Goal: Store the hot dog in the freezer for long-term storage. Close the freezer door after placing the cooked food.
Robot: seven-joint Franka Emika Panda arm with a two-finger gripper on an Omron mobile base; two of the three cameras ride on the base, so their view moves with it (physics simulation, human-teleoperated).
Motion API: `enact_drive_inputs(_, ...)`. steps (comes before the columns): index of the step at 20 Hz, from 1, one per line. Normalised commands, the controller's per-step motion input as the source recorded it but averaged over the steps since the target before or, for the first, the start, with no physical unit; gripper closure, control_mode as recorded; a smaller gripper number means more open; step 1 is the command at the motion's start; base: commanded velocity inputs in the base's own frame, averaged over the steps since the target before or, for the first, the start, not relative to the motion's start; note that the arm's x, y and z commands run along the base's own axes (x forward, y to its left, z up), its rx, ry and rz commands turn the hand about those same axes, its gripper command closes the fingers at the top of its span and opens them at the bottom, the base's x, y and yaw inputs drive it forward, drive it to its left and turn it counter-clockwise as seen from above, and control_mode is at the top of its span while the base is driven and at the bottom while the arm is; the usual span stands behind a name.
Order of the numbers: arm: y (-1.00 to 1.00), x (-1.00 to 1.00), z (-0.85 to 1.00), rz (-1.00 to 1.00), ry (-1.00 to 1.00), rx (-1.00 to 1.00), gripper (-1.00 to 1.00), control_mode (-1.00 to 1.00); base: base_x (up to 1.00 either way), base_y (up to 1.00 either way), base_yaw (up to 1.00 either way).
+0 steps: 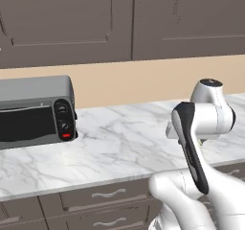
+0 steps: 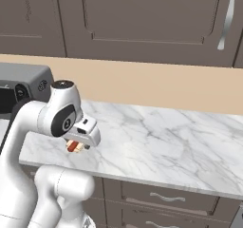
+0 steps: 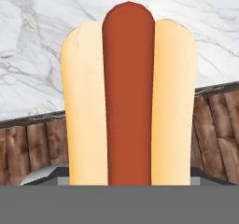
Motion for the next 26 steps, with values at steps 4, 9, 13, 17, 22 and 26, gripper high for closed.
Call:
enact_drive_inputs(4,0.00,0.00,0.00,0.00,0.00,0.00,1.00,-1.00,0.00,0.00,0.00)
enact_drive_inputs(9,0.00,-0.11,0.00,0.00,-0.01,0.00,1.00,1.00,-0.12,-0.02,0.00)
enact_drive_inputs(13,0.00,0.00,0.00,0.00,0.00,0.00,1.00,1.00,-0.76,-0.10,-0.15)
enact_drive_inputs(17,0.00,0.00,0.00,0.00,0.00,0.00,1.00,1.00,-0.67,-0.03,-0.27)
enact_drive_inputs(22,0.00,0.00,0.00,0.00,0.00,0.00,1.00,1.00,-0.33,0.00,-0.07)
enact_drive_inputs(26,0.00,0.00,0.00,0.00,0.00,0.00,1.00,1.00,-0.25,-0.10,0.00)
